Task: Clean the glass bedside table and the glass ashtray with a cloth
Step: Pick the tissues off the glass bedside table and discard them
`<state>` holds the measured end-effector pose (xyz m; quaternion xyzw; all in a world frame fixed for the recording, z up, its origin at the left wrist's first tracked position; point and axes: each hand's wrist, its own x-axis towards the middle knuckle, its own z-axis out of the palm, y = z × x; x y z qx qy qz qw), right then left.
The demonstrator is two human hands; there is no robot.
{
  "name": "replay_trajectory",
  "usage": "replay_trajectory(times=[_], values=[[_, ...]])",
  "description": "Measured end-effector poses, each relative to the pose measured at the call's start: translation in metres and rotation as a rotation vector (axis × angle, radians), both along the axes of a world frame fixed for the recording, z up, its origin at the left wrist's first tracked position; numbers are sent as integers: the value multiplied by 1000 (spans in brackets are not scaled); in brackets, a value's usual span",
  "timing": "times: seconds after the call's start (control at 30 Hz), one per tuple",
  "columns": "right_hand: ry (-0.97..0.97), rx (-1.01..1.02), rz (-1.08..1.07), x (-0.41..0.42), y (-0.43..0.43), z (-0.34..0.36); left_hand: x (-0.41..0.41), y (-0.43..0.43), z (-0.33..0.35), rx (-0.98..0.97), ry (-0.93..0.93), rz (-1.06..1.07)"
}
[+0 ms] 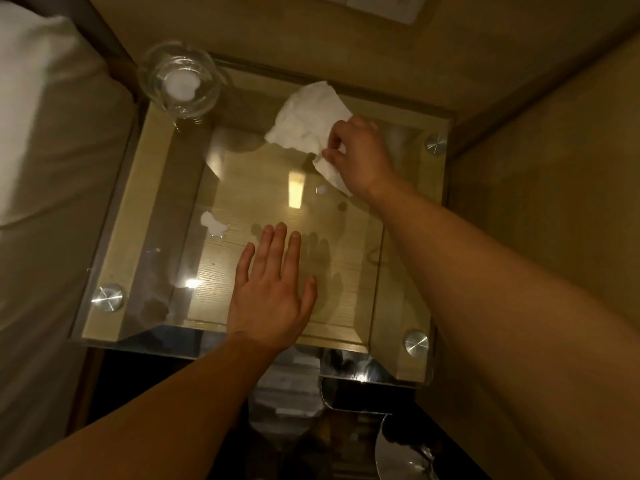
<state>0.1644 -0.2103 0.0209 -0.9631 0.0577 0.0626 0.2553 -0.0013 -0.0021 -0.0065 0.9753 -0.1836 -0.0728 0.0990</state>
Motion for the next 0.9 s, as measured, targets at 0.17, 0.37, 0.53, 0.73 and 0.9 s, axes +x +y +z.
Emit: replay_trajectory(times=[0.17, 0.37, 0.53, 0.73, 0.9], values=[[-17, 183, -233, -26, -12, 6, -1, 0, 0, 8, 12, 1], [-130, 273, -388, -102, -24, 40, -1, -1, 0, 2, -8, 4], [-172, 419, -565, -196, -21, 69, -2, 0, -1, -24, -25, 12], [-115, 451, -760, -333, 7, 100, -3, 1, -6, -45, -56, -3], [11, 423, -900, -425, 38, 108, -3, 3, -10, -61, -90, -12]])
